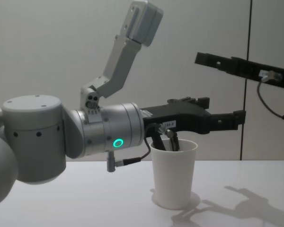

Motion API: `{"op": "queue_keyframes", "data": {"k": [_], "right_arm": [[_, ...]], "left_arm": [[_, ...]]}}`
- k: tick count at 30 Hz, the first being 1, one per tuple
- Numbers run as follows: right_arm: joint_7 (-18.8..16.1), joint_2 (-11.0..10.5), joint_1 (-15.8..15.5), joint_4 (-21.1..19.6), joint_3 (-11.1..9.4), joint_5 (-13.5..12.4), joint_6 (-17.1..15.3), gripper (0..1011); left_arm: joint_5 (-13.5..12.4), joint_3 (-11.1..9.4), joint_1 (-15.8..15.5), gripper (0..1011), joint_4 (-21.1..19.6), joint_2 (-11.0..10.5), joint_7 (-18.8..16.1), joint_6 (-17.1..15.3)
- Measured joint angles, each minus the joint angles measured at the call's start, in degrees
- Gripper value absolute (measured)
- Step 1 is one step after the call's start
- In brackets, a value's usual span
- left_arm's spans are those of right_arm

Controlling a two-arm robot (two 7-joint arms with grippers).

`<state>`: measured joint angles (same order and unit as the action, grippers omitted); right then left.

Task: Place the pen into the pen holder.

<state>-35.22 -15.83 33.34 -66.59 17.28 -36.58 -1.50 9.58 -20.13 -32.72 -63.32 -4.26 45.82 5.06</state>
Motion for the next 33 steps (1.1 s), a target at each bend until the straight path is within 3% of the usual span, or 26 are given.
{"op": "queue_keyframes", "data": {"k": [14, 33], "right_arm": [[3.5, -2.7, -3.9, -4.9, -1.4, -0.9, 0.9, 1002], [12.5, -7.5, -12.2, -14.0, -3.6, -2.0, 2.0, 1002]], "left_arm": [[0.0, 0.0, 0.0, 1003, 0.0, 0.0, 0.0, 0.0], [0.0, 0.0, 0.0, 1003, 0.0, 0.0, 0.0, 0.0]]}}
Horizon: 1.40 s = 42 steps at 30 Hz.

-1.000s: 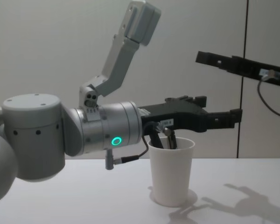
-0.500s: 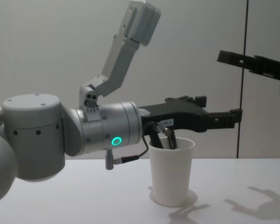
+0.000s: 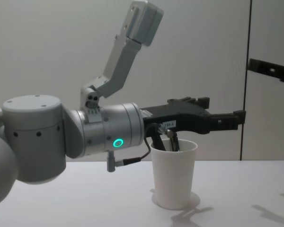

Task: Place the pen into the pen holder.

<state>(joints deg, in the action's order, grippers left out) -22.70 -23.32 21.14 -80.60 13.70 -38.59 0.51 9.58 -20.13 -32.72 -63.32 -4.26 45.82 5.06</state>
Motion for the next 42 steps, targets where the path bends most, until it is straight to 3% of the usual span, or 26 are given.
{"op": "queue_keyframes", "data": {"k": [13, 26, 33, 38, 42], "right_arm": [[6.0, -2.7, -5.8, -5.6, -0.4, 2.4, -0.1, 1002], [8.3, -3.7, -8.2, -7.9, -0.4, 3.7, -0.4, 1002], [8.7, -3.5, -8.6, -8.3, -0.4, 4.3, -0.4, 1001], [9.7, -2.8, -9.9, -9.4, -0.5, 6.0, -0.6, 1001], [11.3, -1.6, -12.0, -11.4, -0.5, 8.8, -0.9, 1002]], "left_arm": [[0.0, 0.0, 0.0, 1003, 0.0, 0.0, 0.0, 0.0], [0.0, 0.0, 0.0, 1003, 0.0, 0.0, 0.0, 0.0], [0.0, -0.1, 0.2, 1003, -0.3, -0.2, -0.4, 0.0], [0.1, -0.4, 1.2, 1003, -1.8, -1.1, -2.8, -0.3], [0.2, -0.7, 2.3, 1003, -3.5, -2.1, -5.3, -0.6]]}}
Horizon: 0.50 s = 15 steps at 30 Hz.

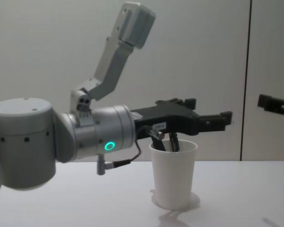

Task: Place the pen into the pen holder.

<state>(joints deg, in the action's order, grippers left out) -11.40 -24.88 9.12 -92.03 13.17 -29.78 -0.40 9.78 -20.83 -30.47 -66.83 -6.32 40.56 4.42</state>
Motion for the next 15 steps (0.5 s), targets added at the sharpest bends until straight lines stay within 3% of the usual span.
{"op": "queue_keyframes", "data": {"k": [15], "right_arm": [[5.7, 4.2, -7.5, -6.9, -0.2, 10.0, -1.2, 1001]], "left_arm": [[0.5, -1.5, 4.7, 1003, -7.3, -4.3, -11.1, -1.5]]}}
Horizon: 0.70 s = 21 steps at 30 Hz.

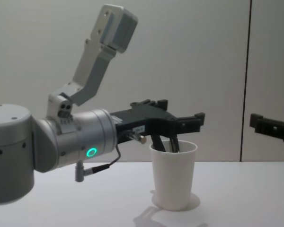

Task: Place the pen into the pen holder.

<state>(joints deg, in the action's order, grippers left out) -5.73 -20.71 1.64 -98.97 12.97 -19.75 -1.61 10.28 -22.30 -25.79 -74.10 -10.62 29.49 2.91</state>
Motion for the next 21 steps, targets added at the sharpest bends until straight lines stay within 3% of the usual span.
{"op": "queue_keyframes", "data": {"k": [7, 21], "right_arm": [[1.7, 1.2, -2.2, -2.0, -0.1, 2.9, -0.3, 1001], [1.9, 1.4, -2.5, -2.3, -0.1, 3.3, -0.4, 1001]], "left_arm": [[0.2, -0.8, 2.4, 1003, -3.8, -2.2, -5.6, -0.7], [0.7, -2.1, 6.8, 1003, -10.6, -6.3, -16.0, -2.1]]}}
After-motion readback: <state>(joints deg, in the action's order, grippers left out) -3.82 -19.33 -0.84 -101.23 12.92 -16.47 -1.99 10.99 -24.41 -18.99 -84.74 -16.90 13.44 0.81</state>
